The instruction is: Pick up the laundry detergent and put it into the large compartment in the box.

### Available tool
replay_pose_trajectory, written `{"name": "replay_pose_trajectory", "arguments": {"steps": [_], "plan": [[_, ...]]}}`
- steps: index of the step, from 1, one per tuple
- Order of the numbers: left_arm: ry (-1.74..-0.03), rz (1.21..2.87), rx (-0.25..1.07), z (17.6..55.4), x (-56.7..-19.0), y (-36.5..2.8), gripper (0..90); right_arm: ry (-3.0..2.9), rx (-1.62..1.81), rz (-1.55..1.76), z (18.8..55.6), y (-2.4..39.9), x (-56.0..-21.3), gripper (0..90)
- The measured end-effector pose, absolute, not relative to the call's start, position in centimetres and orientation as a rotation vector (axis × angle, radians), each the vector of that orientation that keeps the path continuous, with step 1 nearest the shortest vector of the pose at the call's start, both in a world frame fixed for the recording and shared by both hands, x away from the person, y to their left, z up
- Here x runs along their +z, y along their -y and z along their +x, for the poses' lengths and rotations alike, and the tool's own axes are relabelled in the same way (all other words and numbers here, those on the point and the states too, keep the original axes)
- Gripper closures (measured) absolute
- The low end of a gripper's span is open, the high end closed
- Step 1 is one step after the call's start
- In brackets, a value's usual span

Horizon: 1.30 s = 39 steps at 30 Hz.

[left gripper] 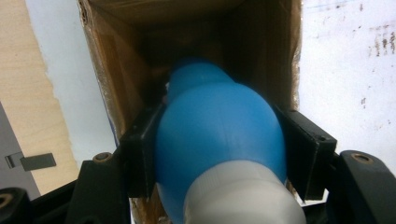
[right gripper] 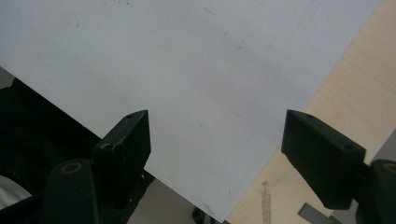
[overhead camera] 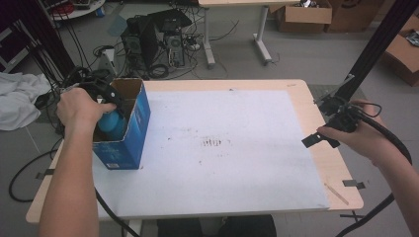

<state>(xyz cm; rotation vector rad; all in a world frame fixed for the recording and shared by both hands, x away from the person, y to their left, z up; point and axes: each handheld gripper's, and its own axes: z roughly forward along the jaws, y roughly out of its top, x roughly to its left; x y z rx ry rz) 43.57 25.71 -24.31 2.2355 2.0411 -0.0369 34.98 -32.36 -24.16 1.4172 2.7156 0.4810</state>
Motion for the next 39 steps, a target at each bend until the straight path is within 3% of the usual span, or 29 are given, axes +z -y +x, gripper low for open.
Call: {"name": "replay_pose_trajectory", "arguments": {"steps": [39], "plan": [[-2.06,2.226,-0.032,44.4,-27.2,-25.8,38.1,-2.732,0.47,1.419,35.2,32.1,-24.8,24.2]]}}
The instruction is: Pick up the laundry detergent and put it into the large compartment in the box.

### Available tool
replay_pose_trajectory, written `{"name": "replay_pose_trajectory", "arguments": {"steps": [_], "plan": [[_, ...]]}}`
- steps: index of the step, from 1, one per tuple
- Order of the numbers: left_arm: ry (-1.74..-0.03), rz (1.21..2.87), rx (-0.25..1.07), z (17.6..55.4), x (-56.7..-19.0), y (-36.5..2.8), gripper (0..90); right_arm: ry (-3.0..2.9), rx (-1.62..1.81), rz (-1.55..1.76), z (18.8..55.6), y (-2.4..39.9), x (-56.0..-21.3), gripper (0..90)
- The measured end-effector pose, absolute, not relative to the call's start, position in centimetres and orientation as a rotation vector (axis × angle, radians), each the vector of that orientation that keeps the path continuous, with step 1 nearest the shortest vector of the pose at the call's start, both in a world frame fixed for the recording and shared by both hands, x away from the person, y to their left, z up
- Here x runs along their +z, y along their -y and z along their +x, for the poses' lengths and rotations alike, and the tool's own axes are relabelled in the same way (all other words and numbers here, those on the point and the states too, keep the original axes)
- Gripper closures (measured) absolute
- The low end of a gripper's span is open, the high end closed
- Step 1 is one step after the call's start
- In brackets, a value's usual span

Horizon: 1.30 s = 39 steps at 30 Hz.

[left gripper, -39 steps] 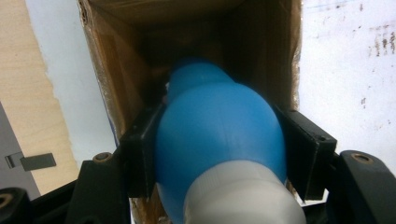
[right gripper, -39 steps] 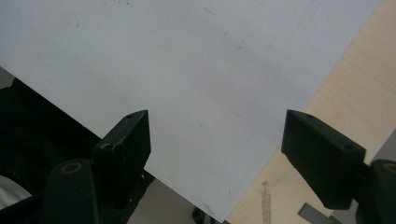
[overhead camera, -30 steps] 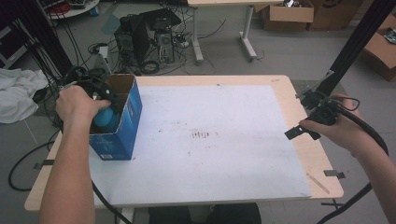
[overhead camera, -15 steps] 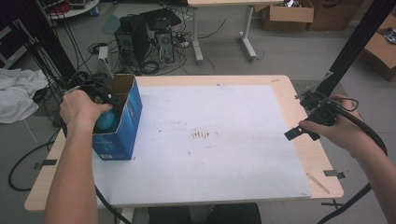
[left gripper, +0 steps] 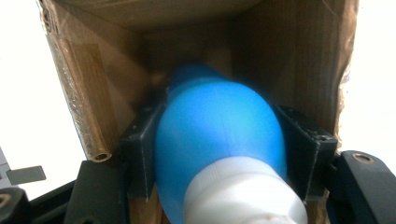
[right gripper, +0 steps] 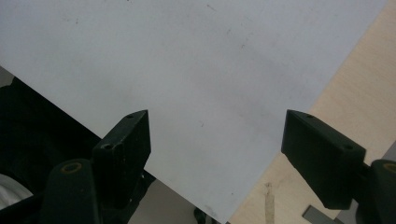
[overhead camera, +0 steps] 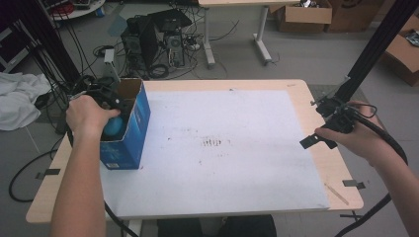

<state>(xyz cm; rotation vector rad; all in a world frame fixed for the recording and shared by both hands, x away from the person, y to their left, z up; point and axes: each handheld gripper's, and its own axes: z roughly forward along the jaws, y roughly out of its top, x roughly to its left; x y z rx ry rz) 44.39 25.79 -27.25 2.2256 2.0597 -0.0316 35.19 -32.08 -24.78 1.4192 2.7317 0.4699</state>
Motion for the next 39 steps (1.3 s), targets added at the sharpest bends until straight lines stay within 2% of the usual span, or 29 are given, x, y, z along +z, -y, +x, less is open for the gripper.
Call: {"name": "replay_pose_trajectory", "arguments": {"steps": [12,17,24,39], "plan": [[-2.082,2.189,-0.025,44.6,-27.4,-25.8,37.4,-2.732,0.461,1.425,35.3,32.1,-24.9,24.2],[-2.082,2.171,-0.019,44.4,-27.2,-26.2,31.9,-2.737,0.462,1.419,35.5,31.9,-24.9,24.2],[-2.067,2.151,-0.012,44.2,-26.7,-26.3,28.8,-2.741,0.466,1.411,35.5,31.6,-24.8,24.2],[-2.008,2.186,0.092,43.3,-22.5,-25.2,24.2,-2.739,0.476,1.402,35.3,31.4,-24.5,24.2]]}}
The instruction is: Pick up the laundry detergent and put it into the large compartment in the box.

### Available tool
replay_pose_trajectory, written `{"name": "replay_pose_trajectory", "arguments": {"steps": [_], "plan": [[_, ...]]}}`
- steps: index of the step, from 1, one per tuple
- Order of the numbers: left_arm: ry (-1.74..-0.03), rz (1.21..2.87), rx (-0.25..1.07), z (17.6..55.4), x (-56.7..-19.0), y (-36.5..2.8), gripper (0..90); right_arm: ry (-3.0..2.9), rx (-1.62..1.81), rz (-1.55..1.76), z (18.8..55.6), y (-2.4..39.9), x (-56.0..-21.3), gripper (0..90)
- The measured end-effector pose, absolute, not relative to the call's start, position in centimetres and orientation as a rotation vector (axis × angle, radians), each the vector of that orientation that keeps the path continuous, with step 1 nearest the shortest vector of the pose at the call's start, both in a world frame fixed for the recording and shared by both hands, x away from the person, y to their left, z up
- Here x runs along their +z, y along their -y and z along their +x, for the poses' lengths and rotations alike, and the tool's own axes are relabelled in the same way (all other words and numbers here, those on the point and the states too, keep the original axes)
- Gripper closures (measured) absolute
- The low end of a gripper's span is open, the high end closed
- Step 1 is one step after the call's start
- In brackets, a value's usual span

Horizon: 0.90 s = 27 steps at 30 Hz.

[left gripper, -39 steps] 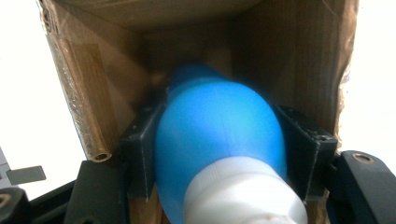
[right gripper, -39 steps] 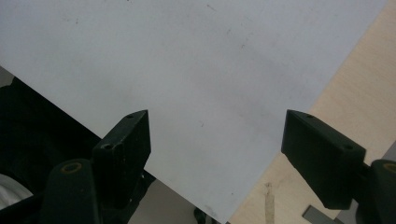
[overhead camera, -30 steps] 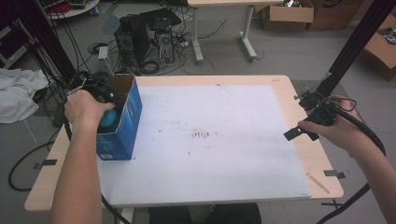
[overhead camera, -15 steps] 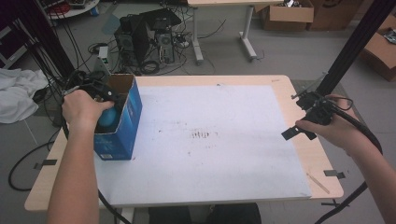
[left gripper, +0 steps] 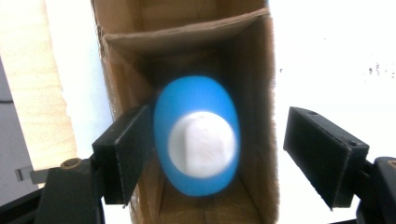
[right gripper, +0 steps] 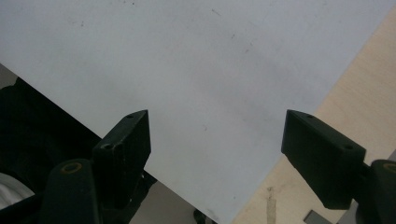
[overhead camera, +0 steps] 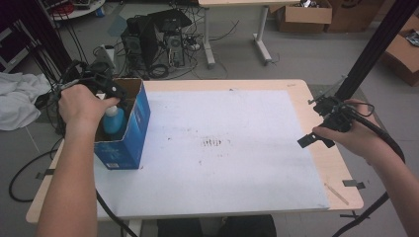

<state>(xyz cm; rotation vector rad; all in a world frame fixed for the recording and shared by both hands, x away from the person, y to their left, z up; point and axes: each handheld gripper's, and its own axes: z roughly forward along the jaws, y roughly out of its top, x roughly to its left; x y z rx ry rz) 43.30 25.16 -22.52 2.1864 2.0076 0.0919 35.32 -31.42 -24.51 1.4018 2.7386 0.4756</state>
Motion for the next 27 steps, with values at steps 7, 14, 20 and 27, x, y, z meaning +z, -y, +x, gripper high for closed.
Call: {"name": "replay_pose_trajectory", "arguments": {"steps": [7,14,20,27], "plan": [[-1.909,2.232,0.141,42.5,-20.2,-23.0,18.4,-2.738,0.476,1.393,35.1,31.2,-24.3,24.2],[-1.875,2.243,0.153,42.4,-19.2,-20.7,15.3,-2.738,0.476,1.391,35.2,31.0,-24.1,24.2],[-1.83,2.257,0.169,42.4,-18.3,-17.8,12.1,-2.737,0.475,1.378,35.2,30.5,-23.5,24.2],[-1.773,2.321,0.166,42.7,-18.6,-13.9,4.0,-2.74,0.468,1.351,35.0,30.0,-22.9,24.0]]}}
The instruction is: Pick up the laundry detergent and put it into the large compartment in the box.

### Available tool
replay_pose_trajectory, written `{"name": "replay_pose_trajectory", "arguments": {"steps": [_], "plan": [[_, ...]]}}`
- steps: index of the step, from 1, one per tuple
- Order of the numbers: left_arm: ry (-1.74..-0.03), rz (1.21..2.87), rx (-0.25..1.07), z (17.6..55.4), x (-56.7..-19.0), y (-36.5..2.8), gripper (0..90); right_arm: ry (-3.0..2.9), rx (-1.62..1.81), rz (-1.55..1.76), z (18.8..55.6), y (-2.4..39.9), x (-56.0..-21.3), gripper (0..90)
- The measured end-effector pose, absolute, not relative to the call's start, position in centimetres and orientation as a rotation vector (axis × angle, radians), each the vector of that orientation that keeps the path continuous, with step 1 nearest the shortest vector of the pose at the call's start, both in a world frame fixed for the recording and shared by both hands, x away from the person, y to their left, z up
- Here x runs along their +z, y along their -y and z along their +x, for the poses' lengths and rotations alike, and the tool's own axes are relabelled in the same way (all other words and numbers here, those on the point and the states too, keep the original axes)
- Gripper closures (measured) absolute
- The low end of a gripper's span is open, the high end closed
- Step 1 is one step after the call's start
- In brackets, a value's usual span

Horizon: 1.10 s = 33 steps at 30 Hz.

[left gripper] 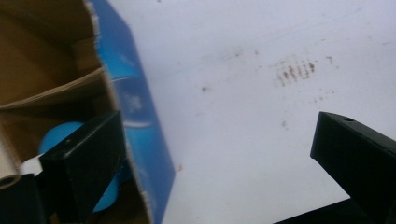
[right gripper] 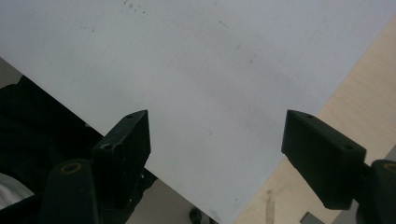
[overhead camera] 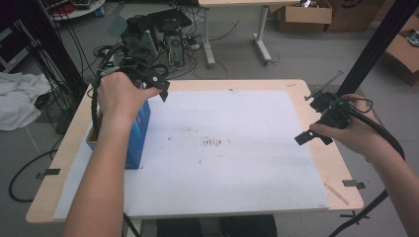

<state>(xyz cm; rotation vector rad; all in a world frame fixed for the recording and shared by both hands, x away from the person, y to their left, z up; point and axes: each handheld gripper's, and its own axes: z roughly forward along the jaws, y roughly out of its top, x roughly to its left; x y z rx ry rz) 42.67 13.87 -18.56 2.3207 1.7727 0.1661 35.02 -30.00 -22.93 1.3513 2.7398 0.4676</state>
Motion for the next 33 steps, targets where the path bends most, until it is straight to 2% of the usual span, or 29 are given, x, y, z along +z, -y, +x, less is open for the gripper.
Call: {"name": "replay_pose_trajectory", "arguments": {"steps": [20,33], "plan": [[-1.613,2.45,0.12,43.3,-21.3,-5.2,1.1,-2.738,0.472,1.358,34.9,30.4,-22.8,23.7],[-1.601,2.468,0.119,43.4,-21.7,-4.6,0.8,-2.731,0.475,1.367,34.8,30.8,-22.8,23.6]]}}
